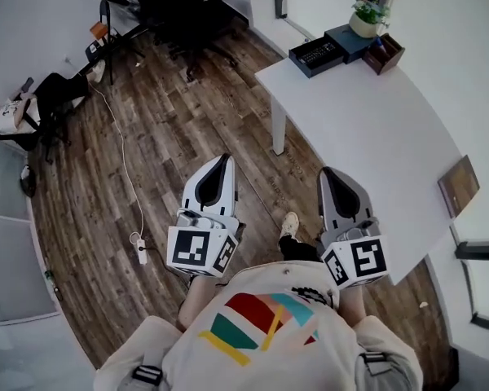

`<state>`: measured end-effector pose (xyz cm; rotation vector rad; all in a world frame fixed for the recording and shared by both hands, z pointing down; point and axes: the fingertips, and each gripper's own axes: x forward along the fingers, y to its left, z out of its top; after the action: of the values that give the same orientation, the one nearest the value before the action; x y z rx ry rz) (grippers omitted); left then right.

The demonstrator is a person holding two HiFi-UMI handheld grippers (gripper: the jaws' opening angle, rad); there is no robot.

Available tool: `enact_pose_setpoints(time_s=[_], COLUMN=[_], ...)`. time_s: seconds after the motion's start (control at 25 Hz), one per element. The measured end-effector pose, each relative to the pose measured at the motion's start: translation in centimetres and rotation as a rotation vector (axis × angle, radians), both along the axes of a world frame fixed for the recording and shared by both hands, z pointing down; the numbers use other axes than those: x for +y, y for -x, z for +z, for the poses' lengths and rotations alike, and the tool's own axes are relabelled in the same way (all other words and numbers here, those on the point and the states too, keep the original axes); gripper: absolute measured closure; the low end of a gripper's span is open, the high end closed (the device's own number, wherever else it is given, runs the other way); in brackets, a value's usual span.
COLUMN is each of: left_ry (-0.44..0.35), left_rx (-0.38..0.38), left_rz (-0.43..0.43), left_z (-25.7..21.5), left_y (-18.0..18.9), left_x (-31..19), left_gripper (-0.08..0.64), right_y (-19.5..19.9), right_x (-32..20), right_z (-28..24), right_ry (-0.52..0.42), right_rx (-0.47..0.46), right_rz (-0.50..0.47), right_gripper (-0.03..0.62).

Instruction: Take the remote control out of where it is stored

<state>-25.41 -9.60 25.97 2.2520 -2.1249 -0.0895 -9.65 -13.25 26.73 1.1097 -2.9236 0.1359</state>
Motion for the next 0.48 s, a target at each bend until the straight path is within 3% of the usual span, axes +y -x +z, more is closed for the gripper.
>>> enact_pose_setpoints(time_s=[0.24, 0.48], left_ry=[-0.013, 0.034], left_rx=[-0.025, -0.044], left_rz=[-0.027, 0.034], left_z=[-1.3, -0.6], left_y=[0.9, -2.2], left_x=[-9.1, -16.3], left_gripper=[0.551, 0.551], right_y=[-0.2, -2.5], right_x=[-9.0, -14.7], right_z=[-0.6, -0.9], right_ry=[-0.079, -0.046], right_rx=[0.032, -0.029], right_rz=[-0.031, 0.012], right_gripper=[0.590, 0.590])
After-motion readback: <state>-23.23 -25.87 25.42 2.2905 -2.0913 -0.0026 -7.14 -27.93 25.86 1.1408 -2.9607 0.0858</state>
